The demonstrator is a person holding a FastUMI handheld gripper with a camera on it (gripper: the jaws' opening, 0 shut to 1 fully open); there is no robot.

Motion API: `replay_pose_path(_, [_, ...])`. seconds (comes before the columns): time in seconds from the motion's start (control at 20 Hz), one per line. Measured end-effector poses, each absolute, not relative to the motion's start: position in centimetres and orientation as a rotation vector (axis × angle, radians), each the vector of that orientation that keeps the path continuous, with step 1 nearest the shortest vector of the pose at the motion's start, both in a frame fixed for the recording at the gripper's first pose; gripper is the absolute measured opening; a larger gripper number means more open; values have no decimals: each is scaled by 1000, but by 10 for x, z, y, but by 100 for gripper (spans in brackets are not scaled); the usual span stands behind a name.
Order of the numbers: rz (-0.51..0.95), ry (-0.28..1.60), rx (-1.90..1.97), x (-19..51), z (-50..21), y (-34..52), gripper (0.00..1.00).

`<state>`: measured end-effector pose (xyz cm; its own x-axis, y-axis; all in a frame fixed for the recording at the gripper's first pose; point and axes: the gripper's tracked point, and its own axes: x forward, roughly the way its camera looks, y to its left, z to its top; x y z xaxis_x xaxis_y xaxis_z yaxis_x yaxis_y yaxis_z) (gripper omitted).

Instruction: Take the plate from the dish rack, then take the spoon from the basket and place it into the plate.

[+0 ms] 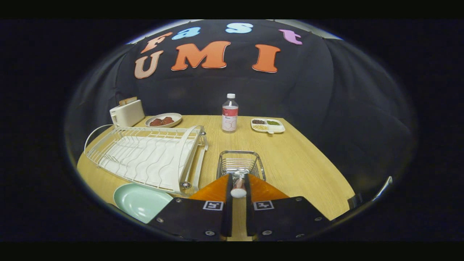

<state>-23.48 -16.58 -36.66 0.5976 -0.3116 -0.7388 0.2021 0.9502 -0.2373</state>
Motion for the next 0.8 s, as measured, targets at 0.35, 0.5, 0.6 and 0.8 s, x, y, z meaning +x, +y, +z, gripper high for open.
replay_pose_path(0.35, [-281,897,-92,-225,-331,-164,13])
replay_pose_path(0.5, [-265,876,-99,-217,-300,-164,13])
replay_pose_path(0.6, [-258,861,-100,-213,-279,-164,13])
replay_pose_path(0.8, [-246,871,-124,-215,-253,-164,13])
